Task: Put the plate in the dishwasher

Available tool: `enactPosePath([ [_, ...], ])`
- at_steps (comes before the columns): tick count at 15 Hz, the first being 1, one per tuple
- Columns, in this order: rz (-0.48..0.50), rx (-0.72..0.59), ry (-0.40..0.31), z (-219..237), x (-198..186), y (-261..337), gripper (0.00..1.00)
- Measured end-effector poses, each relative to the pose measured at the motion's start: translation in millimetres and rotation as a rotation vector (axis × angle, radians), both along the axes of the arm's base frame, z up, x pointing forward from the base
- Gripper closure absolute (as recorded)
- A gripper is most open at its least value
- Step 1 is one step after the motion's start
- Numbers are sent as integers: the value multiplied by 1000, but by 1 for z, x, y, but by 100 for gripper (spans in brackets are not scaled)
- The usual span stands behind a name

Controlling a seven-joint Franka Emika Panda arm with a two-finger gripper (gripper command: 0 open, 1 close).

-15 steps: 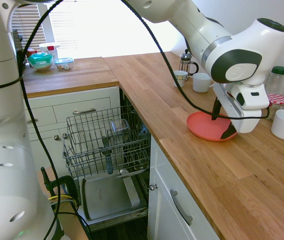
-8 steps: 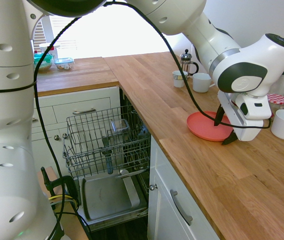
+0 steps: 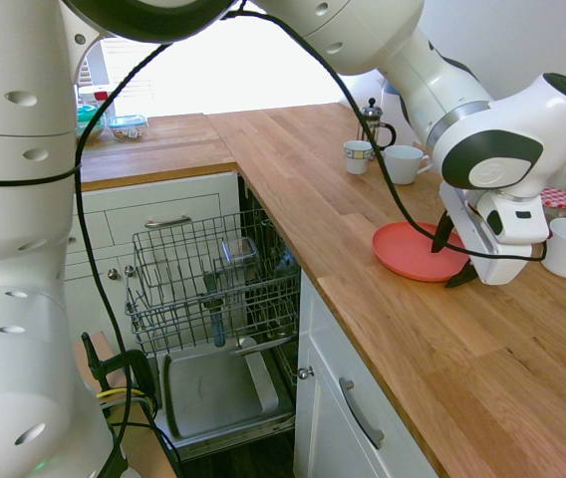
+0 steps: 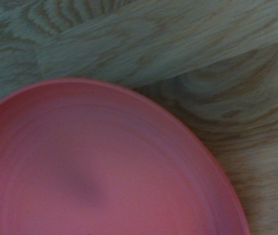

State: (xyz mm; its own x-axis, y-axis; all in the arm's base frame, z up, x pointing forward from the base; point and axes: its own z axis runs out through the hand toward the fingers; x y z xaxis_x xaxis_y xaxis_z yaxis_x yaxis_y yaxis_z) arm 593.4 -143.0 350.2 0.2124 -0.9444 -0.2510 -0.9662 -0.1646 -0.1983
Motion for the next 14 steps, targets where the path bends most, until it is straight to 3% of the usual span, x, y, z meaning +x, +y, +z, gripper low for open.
enactPosePath([
  [14,27,32,-6,-18,3,-4,100],
])
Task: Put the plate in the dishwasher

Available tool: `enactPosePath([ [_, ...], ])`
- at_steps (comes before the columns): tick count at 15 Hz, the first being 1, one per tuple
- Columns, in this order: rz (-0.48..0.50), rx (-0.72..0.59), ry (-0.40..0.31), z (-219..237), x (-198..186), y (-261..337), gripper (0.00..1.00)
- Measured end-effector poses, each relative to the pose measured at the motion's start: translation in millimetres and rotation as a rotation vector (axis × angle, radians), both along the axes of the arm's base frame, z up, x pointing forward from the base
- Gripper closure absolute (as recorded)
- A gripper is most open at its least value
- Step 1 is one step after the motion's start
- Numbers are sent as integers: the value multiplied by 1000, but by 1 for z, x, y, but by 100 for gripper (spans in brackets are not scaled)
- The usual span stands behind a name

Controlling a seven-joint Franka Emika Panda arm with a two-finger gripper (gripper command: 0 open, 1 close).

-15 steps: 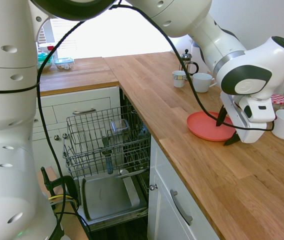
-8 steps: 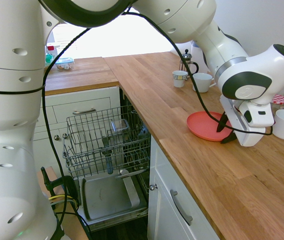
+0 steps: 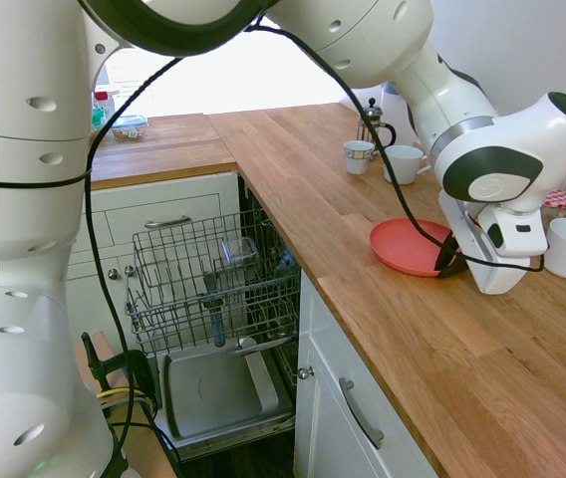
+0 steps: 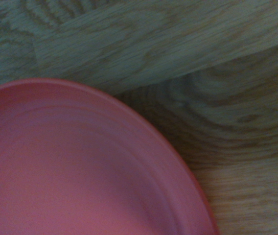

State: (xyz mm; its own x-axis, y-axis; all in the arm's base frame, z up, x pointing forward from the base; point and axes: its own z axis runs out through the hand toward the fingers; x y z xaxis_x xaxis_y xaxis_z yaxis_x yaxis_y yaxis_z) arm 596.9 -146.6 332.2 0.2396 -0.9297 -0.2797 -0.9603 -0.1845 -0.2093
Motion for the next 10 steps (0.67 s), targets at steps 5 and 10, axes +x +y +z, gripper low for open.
enactPosePath([
  [5,38,-16,-40,8,1,-3,100],
  [10,126,-118,-148,91,-10,9,100],
])
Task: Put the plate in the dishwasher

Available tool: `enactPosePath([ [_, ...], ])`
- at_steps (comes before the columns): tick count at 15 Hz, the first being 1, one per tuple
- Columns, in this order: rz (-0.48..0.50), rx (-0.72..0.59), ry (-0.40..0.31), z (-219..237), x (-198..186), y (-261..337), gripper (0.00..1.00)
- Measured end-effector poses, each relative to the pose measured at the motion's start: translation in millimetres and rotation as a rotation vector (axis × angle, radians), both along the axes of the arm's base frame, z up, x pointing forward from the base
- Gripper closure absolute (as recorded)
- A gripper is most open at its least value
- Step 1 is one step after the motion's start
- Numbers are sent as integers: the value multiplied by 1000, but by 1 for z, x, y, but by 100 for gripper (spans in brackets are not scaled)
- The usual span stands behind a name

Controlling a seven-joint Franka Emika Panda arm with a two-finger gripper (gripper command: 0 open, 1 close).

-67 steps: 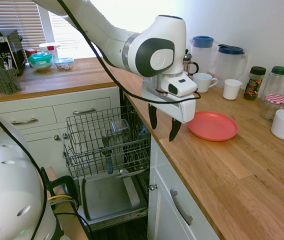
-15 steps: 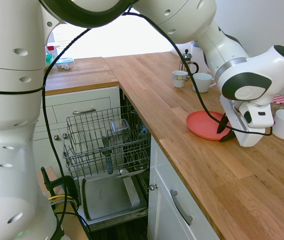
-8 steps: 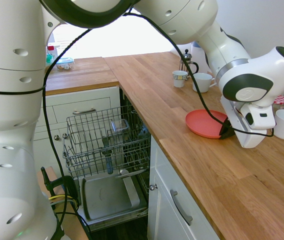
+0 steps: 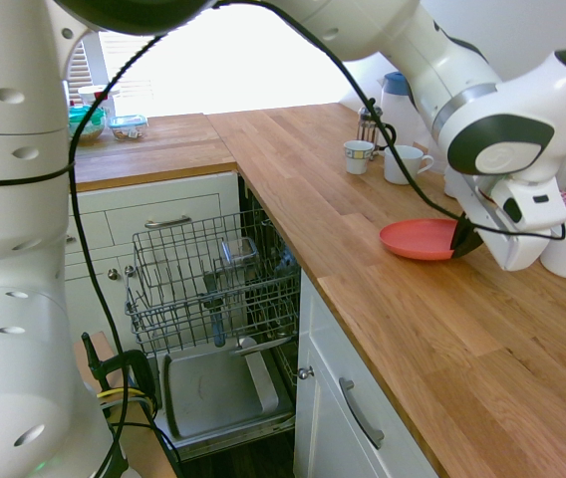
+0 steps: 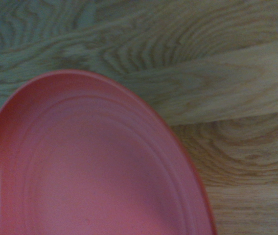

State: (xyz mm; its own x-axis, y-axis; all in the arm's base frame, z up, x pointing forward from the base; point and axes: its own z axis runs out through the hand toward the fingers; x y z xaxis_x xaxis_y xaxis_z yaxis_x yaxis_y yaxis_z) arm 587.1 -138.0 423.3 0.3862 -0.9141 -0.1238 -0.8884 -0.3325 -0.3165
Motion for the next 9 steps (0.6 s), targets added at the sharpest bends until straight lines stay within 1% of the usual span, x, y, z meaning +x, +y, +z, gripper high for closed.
enactPosePath([
  [1,31,-33,-19,20,-5,9,100],
  [3,109,-140,-46,62,-14,38,100],
  [6,236,-318,-90,120,-29,113,100],
  [9,358,-448,-124,146,-38,190,100],
])
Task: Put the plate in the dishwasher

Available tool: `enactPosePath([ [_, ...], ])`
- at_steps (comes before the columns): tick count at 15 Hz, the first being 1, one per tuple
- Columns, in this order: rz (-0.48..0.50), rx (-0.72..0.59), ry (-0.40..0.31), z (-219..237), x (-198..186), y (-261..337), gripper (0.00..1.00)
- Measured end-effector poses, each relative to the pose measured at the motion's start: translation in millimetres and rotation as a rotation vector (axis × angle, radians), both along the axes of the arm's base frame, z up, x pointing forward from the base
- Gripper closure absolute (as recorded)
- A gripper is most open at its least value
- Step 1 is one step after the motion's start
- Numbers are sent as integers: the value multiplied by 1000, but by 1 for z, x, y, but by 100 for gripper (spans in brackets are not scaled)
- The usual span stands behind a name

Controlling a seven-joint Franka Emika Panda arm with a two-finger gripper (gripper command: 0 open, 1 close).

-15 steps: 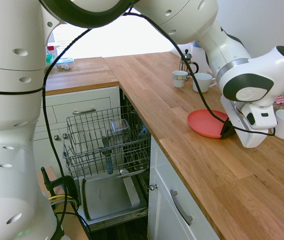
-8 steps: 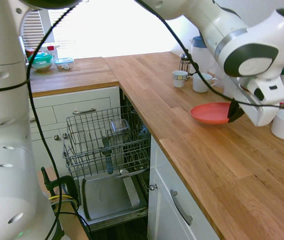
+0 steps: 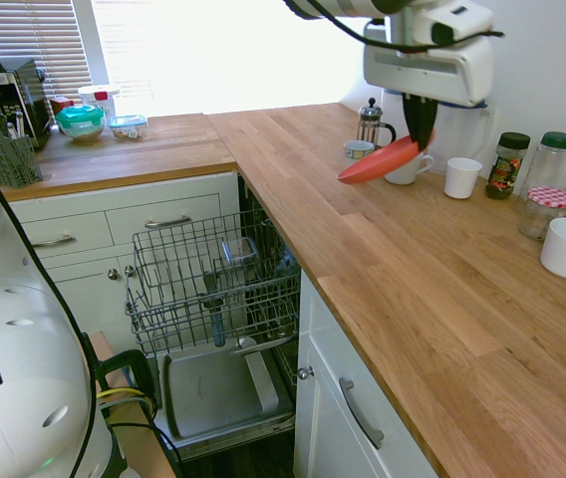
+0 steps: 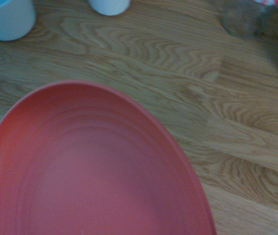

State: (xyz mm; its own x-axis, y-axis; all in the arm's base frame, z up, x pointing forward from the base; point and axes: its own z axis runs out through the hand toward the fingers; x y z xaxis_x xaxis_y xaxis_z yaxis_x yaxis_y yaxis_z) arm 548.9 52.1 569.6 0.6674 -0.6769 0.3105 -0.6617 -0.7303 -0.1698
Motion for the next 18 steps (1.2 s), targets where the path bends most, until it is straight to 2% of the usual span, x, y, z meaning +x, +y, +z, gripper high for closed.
enactPosePath([
  [4,146,-132,-8,12,-1,87,100],
  [8,287,-195,1,1,1,161,100],
  [13,377,-230,25,-9,-5,193,100],
  [18,455,-385,-28,0,-28,236,100],
])
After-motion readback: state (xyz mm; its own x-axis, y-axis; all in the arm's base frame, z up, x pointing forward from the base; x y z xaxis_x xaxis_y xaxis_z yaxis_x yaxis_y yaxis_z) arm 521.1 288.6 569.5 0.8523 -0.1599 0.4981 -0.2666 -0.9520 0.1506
